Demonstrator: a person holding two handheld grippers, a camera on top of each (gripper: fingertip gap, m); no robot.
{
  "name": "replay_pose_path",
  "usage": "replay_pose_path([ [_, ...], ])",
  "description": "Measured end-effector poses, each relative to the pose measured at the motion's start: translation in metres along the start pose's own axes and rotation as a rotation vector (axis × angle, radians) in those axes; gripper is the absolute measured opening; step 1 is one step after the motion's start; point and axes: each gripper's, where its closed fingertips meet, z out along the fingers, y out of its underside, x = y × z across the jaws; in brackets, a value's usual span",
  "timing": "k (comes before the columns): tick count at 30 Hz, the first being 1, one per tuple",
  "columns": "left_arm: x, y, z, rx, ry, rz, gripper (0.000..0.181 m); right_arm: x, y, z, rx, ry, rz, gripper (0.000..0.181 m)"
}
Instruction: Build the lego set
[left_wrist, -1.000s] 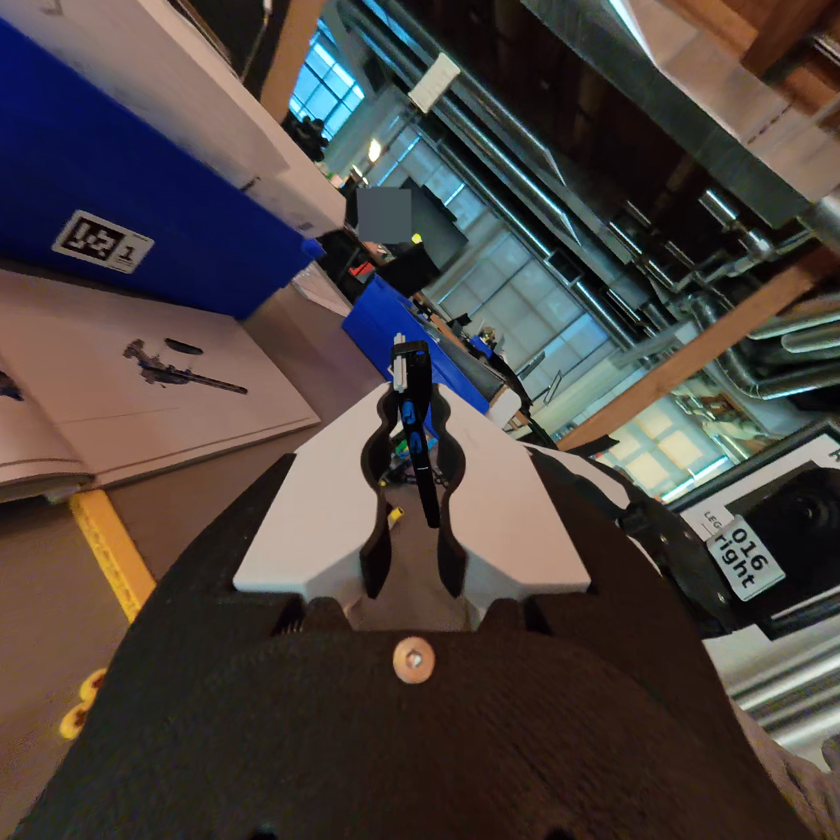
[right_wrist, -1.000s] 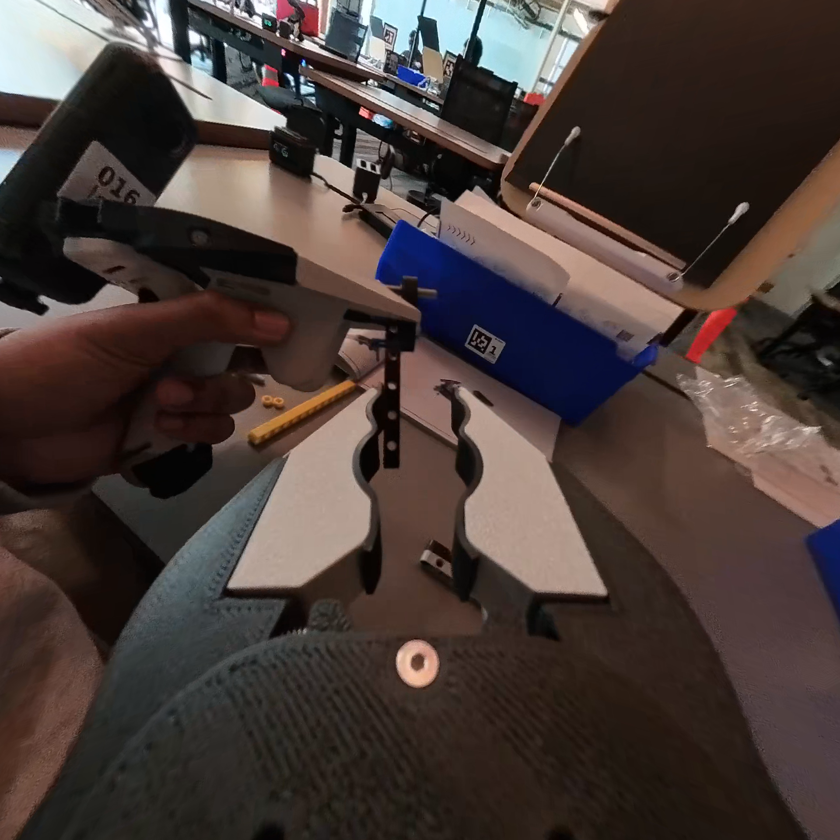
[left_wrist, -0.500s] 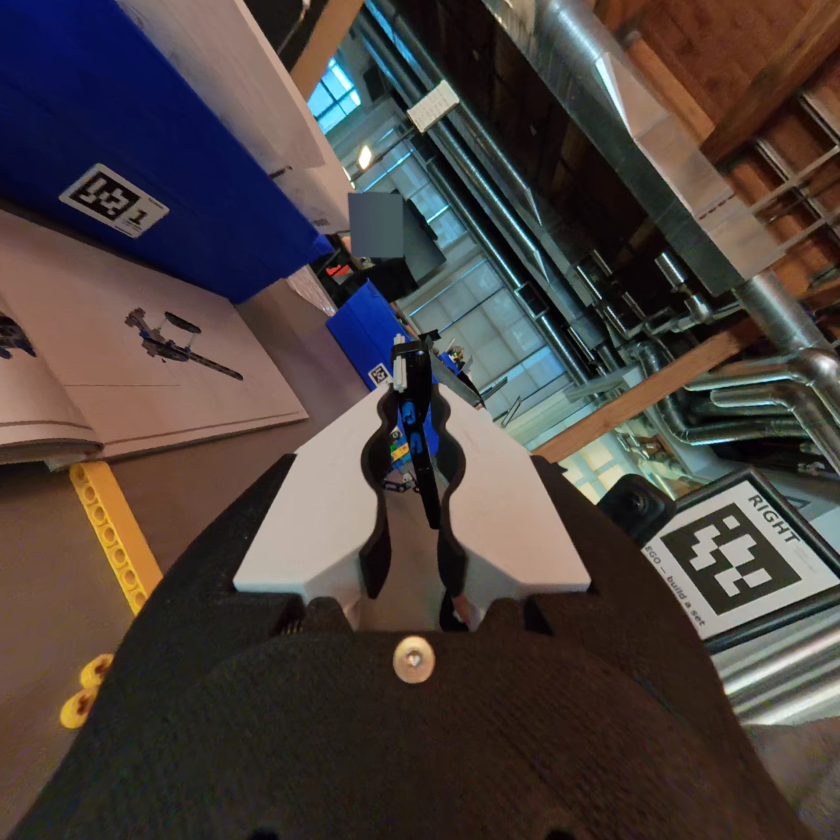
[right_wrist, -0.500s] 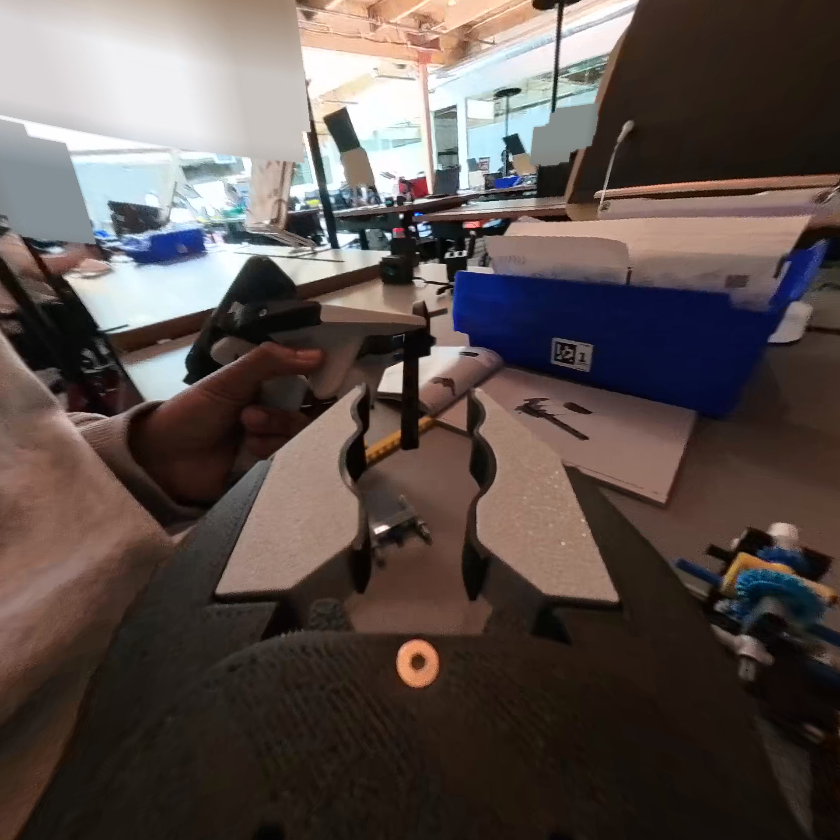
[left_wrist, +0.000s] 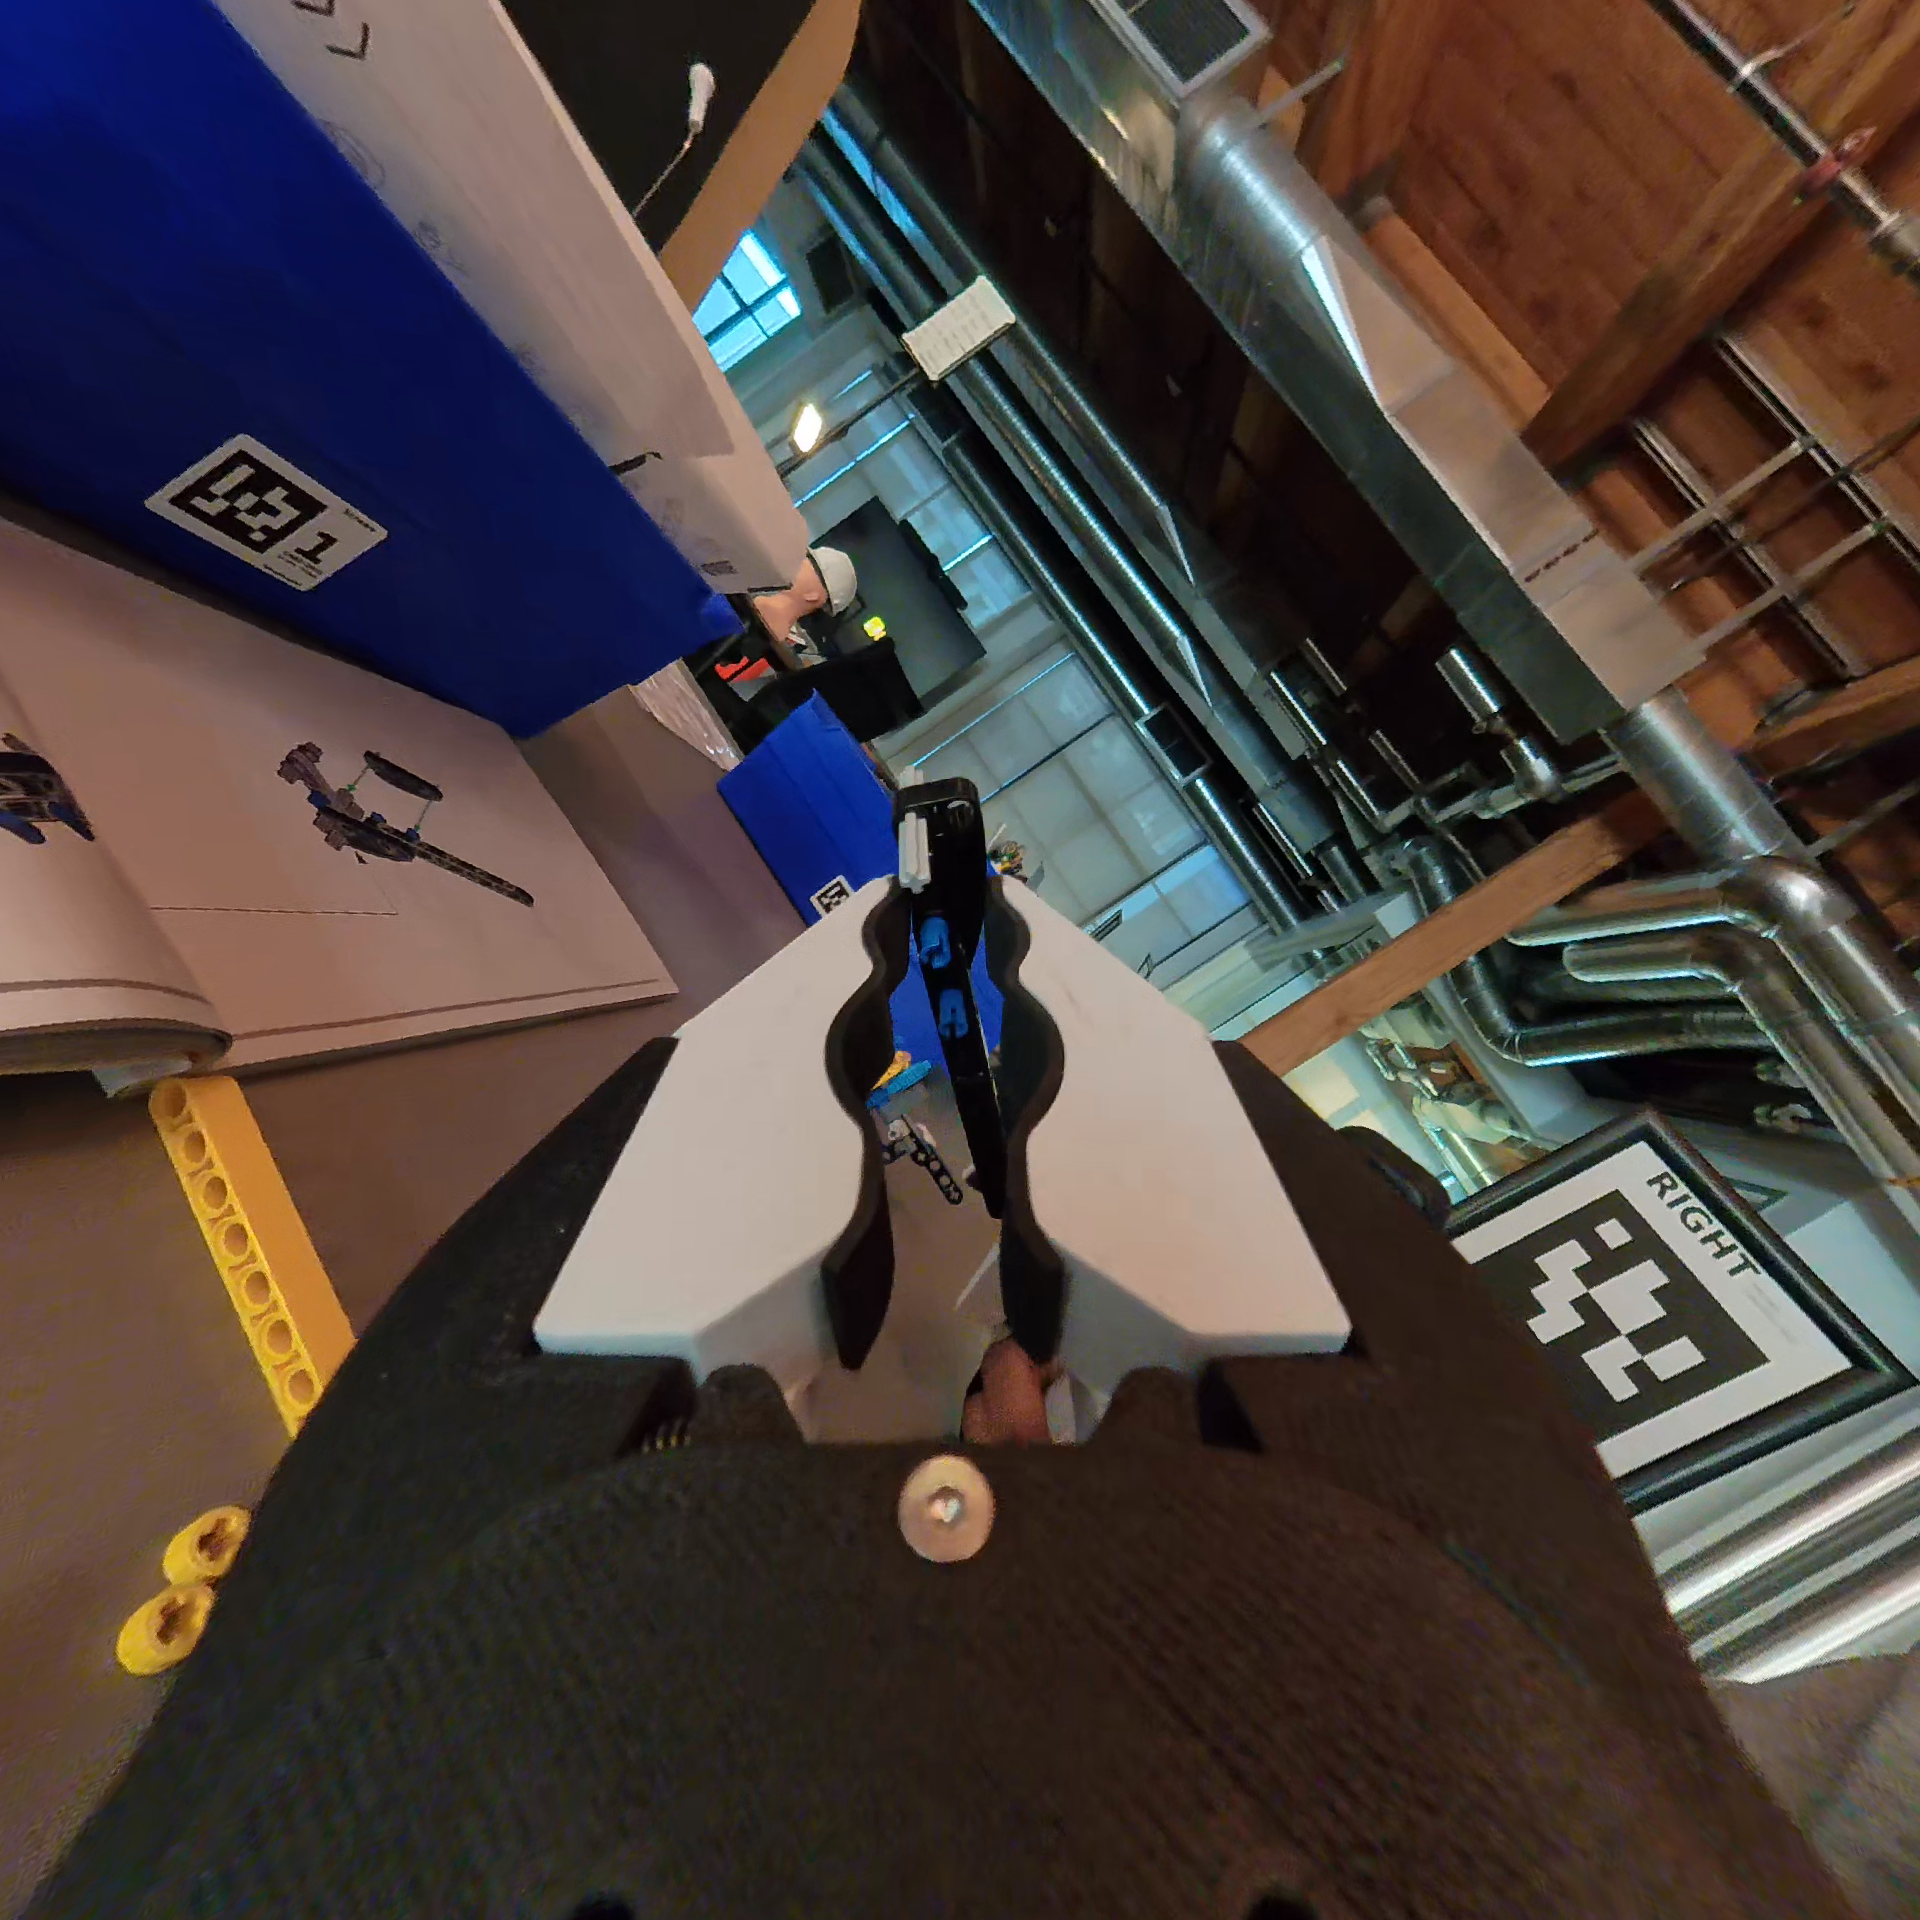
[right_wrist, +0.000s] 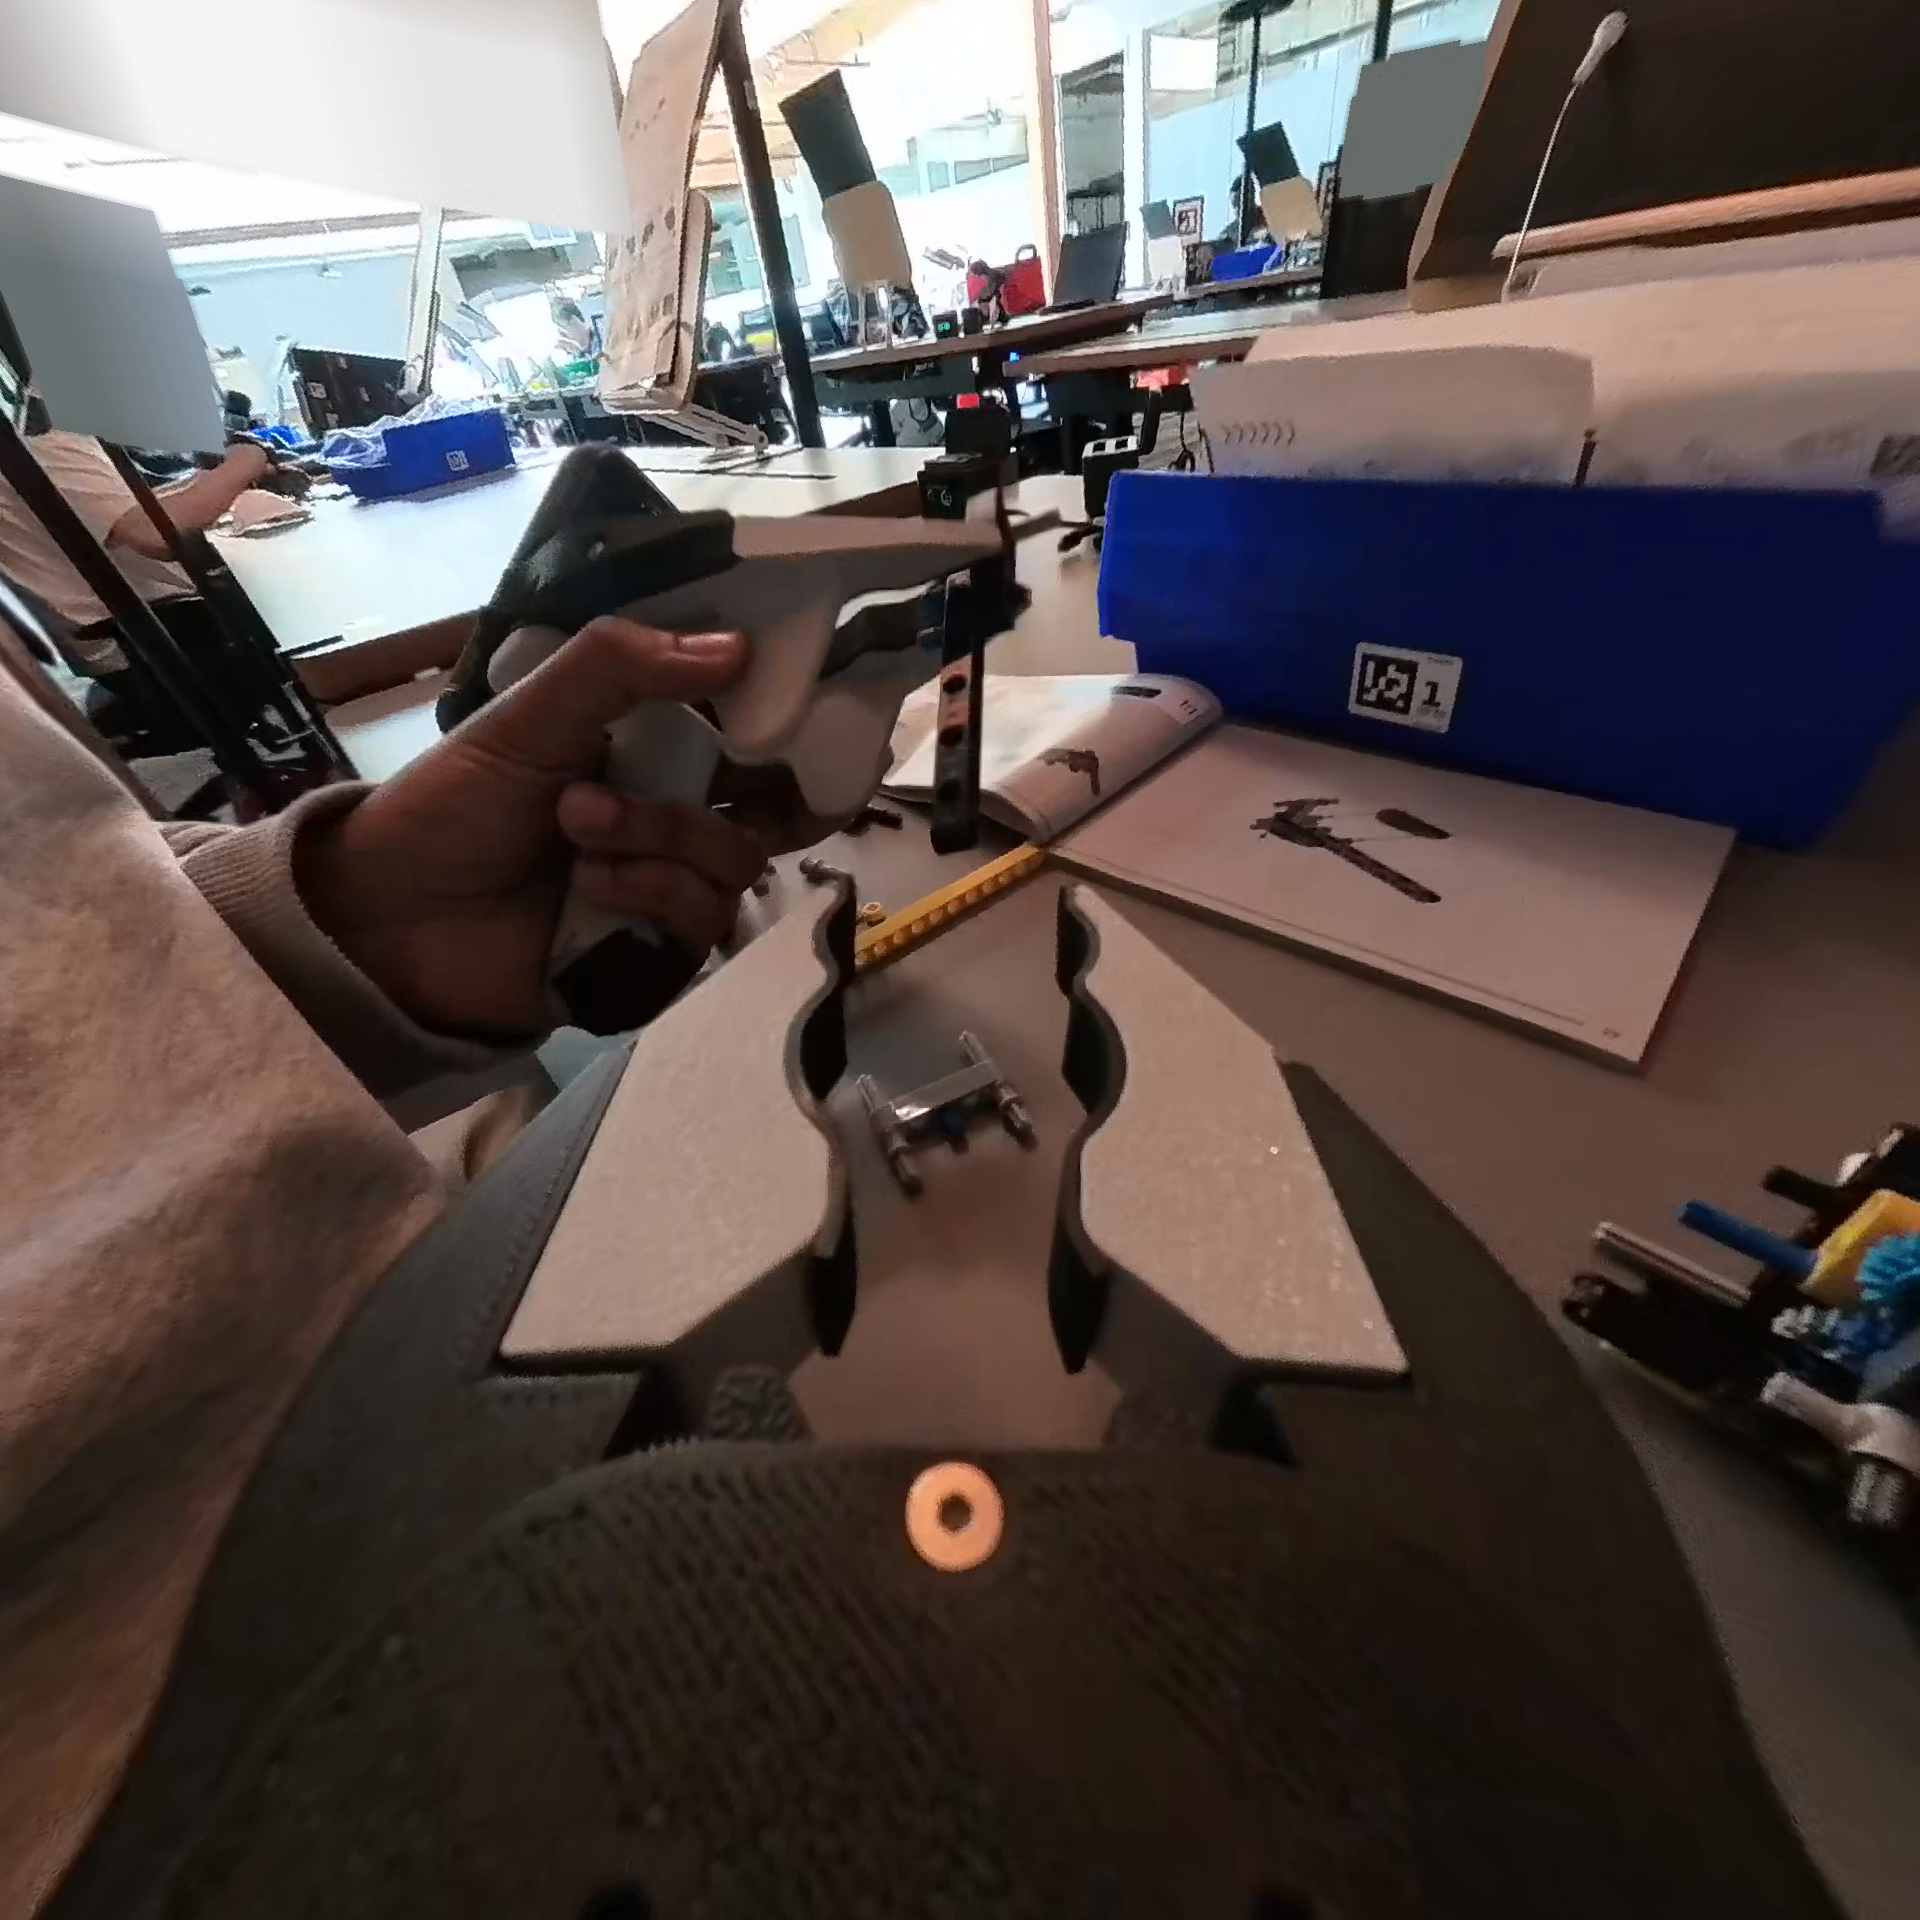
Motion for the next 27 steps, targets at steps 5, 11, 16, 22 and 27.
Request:
replay_pose_path([
  [5, 0.004, -0.001, 0.000, 0.006, 0.028, -0.010, 0.011, -0.002, 0.002, 0.001, -0.010, -0.001, -0.014, 0.036],
  [11, 0.003, 0.000, 0.000, 0.004, 0.040, -0.041, 0.010, 0.004, -0.001, -0.002, 0.017, 0.010, 0.030, 0.036],
  [16, 0.000, 0.001, 0.001, -0.007, 0.023, -0.034, 0.010, 0.006, -0.002, -0.002, 0.023, 0.014, 0.045, 0.036],
  [22, -0.001, 0.006, 0.004, -0.044, -0.012, 0.016, 0.009, 0.009, -0.003, -0.003, 0.031, 0.012, 0.070, 0.037],
  [27, -0.001, 0.016, 0.009, -0.114, -0.063, 0.130, 0.010, 0.008, -0.001, -0.002, 0.016, 0.023, 0.045, 0.037],
])
